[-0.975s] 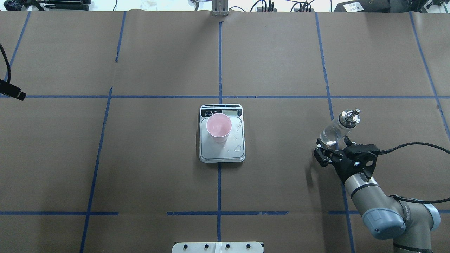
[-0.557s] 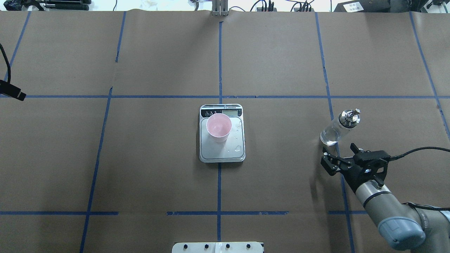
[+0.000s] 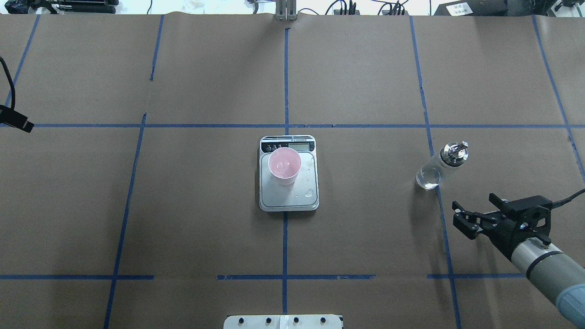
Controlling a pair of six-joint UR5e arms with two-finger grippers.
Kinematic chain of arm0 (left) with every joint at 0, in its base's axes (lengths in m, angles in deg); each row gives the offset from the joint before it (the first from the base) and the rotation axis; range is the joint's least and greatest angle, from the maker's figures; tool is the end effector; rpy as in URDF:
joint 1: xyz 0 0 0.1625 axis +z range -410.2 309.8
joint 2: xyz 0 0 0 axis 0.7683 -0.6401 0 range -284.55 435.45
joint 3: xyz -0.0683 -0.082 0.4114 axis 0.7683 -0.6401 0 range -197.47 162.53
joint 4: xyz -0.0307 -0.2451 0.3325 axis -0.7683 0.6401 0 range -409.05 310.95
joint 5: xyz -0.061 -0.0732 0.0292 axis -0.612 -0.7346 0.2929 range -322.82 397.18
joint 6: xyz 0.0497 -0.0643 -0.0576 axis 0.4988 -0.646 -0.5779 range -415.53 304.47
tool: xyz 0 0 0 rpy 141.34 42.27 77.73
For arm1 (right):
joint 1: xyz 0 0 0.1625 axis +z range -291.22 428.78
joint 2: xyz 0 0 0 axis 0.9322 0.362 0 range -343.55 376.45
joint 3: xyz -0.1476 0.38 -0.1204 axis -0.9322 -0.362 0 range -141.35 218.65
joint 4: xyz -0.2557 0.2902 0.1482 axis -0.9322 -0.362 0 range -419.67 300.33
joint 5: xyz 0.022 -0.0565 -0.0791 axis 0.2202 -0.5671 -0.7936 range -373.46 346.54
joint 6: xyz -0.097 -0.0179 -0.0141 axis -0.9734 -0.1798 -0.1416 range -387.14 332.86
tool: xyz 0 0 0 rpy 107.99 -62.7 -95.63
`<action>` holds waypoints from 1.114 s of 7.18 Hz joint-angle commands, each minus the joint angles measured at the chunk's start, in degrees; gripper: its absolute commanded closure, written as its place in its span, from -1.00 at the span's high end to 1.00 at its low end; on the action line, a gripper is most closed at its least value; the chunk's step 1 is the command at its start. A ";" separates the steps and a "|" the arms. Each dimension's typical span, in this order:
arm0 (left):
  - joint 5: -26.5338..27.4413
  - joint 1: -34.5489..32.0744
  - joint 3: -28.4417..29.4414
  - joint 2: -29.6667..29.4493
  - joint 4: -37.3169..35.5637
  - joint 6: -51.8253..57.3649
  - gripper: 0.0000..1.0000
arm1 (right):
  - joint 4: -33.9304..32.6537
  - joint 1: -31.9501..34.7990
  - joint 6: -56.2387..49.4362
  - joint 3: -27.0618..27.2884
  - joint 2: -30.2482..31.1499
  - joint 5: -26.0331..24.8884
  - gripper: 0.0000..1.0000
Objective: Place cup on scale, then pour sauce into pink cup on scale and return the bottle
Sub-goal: 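Open the right gripper and withdraw it from the bottle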
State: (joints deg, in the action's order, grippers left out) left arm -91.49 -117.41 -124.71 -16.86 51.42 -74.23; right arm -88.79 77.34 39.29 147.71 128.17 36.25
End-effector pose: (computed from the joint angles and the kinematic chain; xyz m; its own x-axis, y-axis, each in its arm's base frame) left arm 0.1328 -0.4995 0.4734 0.6746 0.3036 -0.6729 -0.1258 0.9455 0.3005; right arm -0.3182 -0.2479 0.5309 0.7400 -0.1969 0.6431 -0.3942 0.6477 0.6520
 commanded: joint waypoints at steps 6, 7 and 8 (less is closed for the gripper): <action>-1.13 -1.33 8.43 -3.31 4.98 3.82 0.50 | 10.08 58.38 -32.03 -19.45 -9.09 66.26 1.00; -3.84 -5.61 11.67 -3.31 5.52 10.02 0.50 | 3.78 66.94 -38.60 -22.19 -14.28 74.57 1.00; -5.95 -9.22 14.40 -3.74 5.44 15.56 0.50 | -4.81 71.81 -46.76 -22.05 -17.29 78.91 1.00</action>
State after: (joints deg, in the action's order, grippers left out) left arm -94.85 -122.38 -113.77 -20.31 56.47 -65.15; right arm -84.51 140.52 1.72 127.23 115.77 106.86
